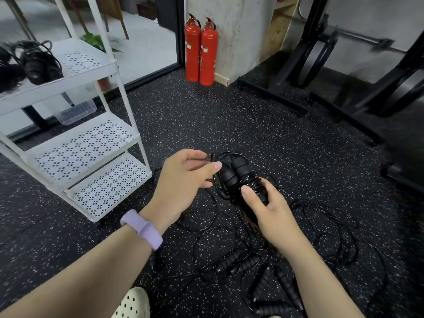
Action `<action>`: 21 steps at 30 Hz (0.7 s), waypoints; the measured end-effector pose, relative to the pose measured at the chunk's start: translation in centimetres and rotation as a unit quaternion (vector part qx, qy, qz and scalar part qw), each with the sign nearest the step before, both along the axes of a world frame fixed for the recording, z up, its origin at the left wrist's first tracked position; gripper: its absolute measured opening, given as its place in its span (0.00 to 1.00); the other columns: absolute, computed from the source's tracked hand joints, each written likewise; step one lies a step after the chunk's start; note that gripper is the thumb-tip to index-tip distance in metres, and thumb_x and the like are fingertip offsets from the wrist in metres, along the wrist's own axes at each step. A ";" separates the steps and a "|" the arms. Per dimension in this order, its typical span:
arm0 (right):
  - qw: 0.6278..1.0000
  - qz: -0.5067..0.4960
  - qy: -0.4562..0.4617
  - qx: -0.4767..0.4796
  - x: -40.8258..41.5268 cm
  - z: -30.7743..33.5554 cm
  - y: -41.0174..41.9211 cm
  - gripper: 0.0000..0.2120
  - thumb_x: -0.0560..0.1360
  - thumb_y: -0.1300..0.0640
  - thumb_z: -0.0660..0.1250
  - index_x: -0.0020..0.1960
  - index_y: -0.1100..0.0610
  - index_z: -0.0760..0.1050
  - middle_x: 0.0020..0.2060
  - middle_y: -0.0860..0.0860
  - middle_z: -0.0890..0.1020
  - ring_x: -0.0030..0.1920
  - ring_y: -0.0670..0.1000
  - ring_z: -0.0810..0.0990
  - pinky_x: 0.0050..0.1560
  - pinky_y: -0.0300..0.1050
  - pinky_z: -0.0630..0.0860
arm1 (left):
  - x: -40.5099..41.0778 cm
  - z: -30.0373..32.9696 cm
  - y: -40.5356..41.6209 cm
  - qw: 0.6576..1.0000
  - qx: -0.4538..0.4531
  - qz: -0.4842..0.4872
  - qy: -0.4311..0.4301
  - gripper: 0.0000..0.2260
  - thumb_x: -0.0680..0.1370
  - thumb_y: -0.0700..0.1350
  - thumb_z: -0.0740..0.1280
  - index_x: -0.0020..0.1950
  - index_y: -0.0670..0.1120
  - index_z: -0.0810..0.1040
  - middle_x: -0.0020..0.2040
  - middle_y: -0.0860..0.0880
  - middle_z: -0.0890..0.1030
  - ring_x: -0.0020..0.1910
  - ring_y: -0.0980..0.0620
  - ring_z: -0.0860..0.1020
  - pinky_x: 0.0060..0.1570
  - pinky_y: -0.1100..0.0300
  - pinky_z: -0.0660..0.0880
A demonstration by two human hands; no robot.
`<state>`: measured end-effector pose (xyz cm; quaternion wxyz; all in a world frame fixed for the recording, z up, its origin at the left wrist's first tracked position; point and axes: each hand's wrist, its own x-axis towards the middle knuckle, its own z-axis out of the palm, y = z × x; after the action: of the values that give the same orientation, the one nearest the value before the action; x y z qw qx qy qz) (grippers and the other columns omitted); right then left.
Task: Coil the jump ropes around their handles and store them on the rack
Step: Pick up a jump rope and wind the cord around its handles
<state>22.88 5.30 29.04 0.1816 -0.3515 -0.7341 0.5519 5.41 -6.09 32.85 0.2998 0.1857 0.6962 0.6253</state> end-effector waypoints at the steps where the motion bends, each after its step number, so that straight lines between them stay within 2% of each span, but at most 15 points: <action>1: 1.000 -0.006 0.012 -0.019 0.0 0.0 0.0 0.23 0.70 0.27 0.66 0.58 0.39 0.78 0.51 0.39 0.85 0.52 0.41 0.84 0.56 0.46 0.79 | 0.1 0.1 0.0 0.999 0.018 0.002 -0.040 0.14 0.75 0.45 0.78 0.59 0.45 0.81 0.49 0.46 0.87 0.45 0.48 0.87 0.46 0.54 0.84; 4: 0.998 -0.010 0.037 -0.058 -0.1 0.1 0.1 0.21 0.69 0.28 0.67 0.57 0.36 0.80 0.51 0.40 0.86 0.52 0.42 0.85 0.58 0.51 0.80 | 0.3 0.5 -0.1 0.995 0.036 -0.048 -0.080 0.06 0.80 0.43 0.72 0.55 0.44 0.85 0.51 0.44 0.87 0.44 0.50 0.84 0.49 0.53 0.84; 7: 0.997 0.002 0.043 -0.062 -0.1 0.4 0.0 0.13 0.68 0.27 0.68 0.51 0.25 0.78 0.50 0.36 0.86 0.51 0.41 0.85 0.58 0.50 0.81 | 0.4 0.7 -0.3 0.991 0.040 -0.100 -0.075 0.08 0.82 0.44 0.68 0.57 0.42 0.85 0.53 0.44 0.87 0.49 0.46 0.84 0.53 0.50 0.83; 9: 0.997 0.006 0.042 -0.056 0.0 0.6 -0.1 0.14 0.69 0.28 0.68 0.53 0.28 0.78 0.52 0.39 0.86 0.52 0.43 0.85 0.61 0.54 0.81 | 0.6 0.9 -0.4 0.990 0.049 -0.107 -0.084 0.09 0.83 0.44 0.67 0.57 0.42 0.85 0.53 0.42 0.87 0.48 0.45 0.84 0.54 0.48 0.83; 11: 0.998 0.008 0.037 -0.047 0.0 0.7 -0.2 0.16 0.70 0.28 0.67 0.55 0.32 0.78 0.52 0.41 0.86 0.53 0.45 0.85 0.62 0.56 0.80 | 0.8 1.1 -0.4 0.991 0.048 -0.104 -0.073 0.08 0.82 0.43 0.68 0.53 0.45 0.87 0.51 0.41 0.86 0.44 0.48 0.84 0.51 0.49 0.83; 14: 0.999 0.016 0.026 -0.025 -0.1 0.8 -0.4 0.18 0.71 0.29 0.65 0.56 0.34 0.78 0.52 0.41 0.86 0.53 0.44 0.84 0.61 0.55 0.80 | 1.1 0.7 -0.3 0.995 0.016 -0.095 0.014 0.06 0.80 0.44 0.71 0.50 0.51 0.89 0.45 0.46 0.88 0.41 0.52 0.83 0.48 0.53 0.84; 17: 1.000 0.018 0.016 -0.016 0.0 0.9 -0.6 0.20 0.71 0.28 0.64 0.59 0.36 0.77 0.53 0.40 0.85 0.53 0.43 0.83 0.61 0.55 0.79 | 1.5 0.1 -0.2 0.995 0.000 -0.057 0.079 0.04 0.79 0.45 0.73 0.50 0.52 0.88 0.40 0.52 0.87 0.37 0.56 0.84 0.43 0.58 0.83; 19: 0.999 0.013 0.017 -0.027 -0.1 0.9 -0.7 0.23 0.71 0.28 0.65 0.60 0.38 0.77 0.53 0.41 0.85 0.54 0.44 0.84 0.61 0.57 0.80 | 1.8 0.0 -0.2 0.997 0.013 -0.033 0.070 0.04 0.78 0.43 0.73 0.49 0.51 0.87 0.39 0.51 0.87 0.35 0.57 0.83 0.37 0.63 0.81; 21: 0.999 0.004 0.027 -0.046 -0.2 0.8 -0.7 0.24 0.69 0.27 0.65 0.60 0.38 0.78 0.53 0.42 0.86 0.53 0.46 0.85 0.61 0.57 0.80 | 1.7 0.1 -0.2 0.999 0.034 -0.011 0.021 0.03 0.79 0.42 0.73 0.51 0.48 0.86 0.42 0.48 0.87 0.37 0.55 0.84 0.38 0.62 0.81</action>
<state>22.73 4.64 29.80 0.1823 -0.3414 -0.7042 0.5953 7.12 -6.28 32.95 0.2850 0.2164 0.6786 0.6414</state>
